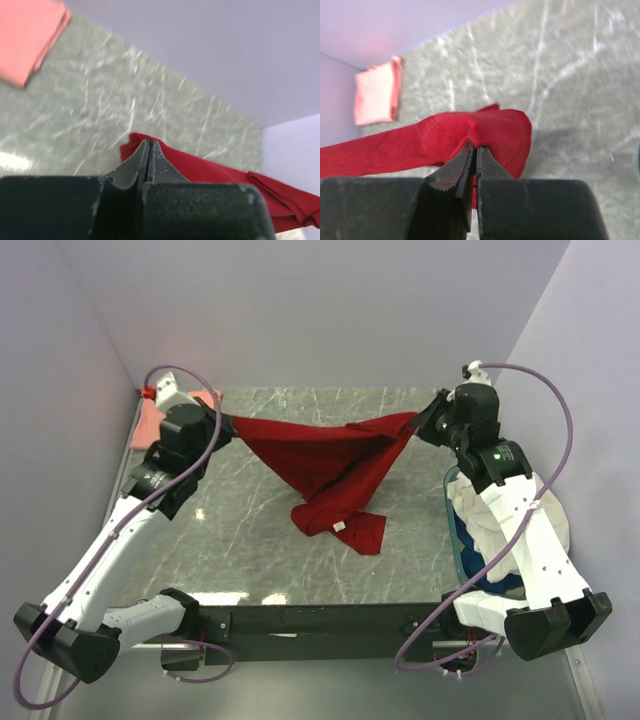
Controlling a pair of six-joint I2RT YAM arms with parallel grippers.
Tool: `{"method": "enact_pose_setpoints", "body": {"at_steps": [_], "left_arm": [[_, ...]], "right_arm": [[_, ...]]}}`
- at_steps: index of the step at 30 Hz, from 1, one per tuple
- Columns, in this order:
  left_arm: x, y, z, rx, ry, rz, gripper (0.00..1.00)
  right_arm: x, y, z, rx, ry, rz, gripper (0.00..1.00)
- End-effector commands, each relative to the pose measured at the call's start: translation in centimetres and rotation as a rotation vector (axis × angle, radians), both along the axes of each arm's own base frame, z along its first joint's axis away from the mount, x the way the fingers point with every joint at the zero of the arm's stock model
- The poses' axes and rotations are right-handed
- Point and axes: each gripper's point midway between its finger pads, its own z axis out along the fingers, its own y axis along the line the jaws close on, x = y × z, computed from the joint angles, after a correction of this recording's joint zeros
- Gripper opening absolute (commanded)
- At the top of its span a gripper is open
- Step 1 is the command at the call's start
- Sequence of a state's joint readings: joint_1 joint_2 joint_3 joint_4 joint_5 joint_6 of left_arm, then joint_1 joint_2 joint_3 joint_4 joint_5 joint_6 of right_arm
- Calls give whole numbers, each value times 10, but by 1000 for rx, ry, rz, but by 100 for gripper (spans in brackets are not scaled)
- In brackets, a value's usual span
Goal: Fold and stack the t-shirts
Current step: Flatten the tshirt out
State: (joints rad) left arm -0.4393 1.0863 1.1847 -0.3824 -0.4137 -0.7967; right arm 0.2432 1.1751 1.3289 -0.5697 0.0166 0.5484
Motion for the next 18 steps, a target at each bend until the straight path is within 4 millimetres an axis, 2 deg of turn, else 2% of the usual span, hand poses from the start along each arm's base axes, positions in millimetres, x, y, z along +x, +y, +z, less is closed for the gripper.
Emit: {"method": "enact_pose_setpoints", "body": {"at_steps": [1, 3, 4, 6, 9, 10, 11, 12, 13, 15, 16, 17, 18], "left_arm": [[-10, 25, 55, 27, -109, 66, 0], [-16, 30, 79, 16, -155, 78, 1], [-17, 34, 86, 23, -168, 87, 1], [-19, 38, 101, 17, -201, 97, 1], [-21, 46, 126, 11, -247, 122, 1], [-19, 49, 133, 15, -264, 131, 0], [-21, 52, 150, 6, -301, 138, 0], [-16, 52, 155, 9, -308, 143, 1], [-15, 57, 165, 12, -332, 157, 0], [-10, 60, 189, 2, -380, 169, 1], [-8, 65, 197, 10, -399, 182, 0], [-4, 66, 214, -2, -439, 191, 1], [-2, 67, 222, -2, -458, 194, 1]], "right_arm": [[8, 0, 68, 18, -180, 15, 2], [11, 0, 80, 9, -203, 18, 2], [11, -1, 96, 4, -238, 20, 2], [16, -4, 107, -5, -257, 8, 2], [19, -9, 156, -2, -352, -19, 2], [21, -11, 164, -5, -365, -28, 2], [23, -12, 173, -3, -383, -39, 1], [30, -12, 178, -2, -394, -45, 1], [29, -13, 199, 8, -444, -50, 1], [42, -13, 208, 7, -465, -59, 0], [40, -14, 232, 16, -521, -65, 0], [43, -14, 239, 17, -540, -67, 0], [48, -16, 255, 12, -577, -79, 0]]}}
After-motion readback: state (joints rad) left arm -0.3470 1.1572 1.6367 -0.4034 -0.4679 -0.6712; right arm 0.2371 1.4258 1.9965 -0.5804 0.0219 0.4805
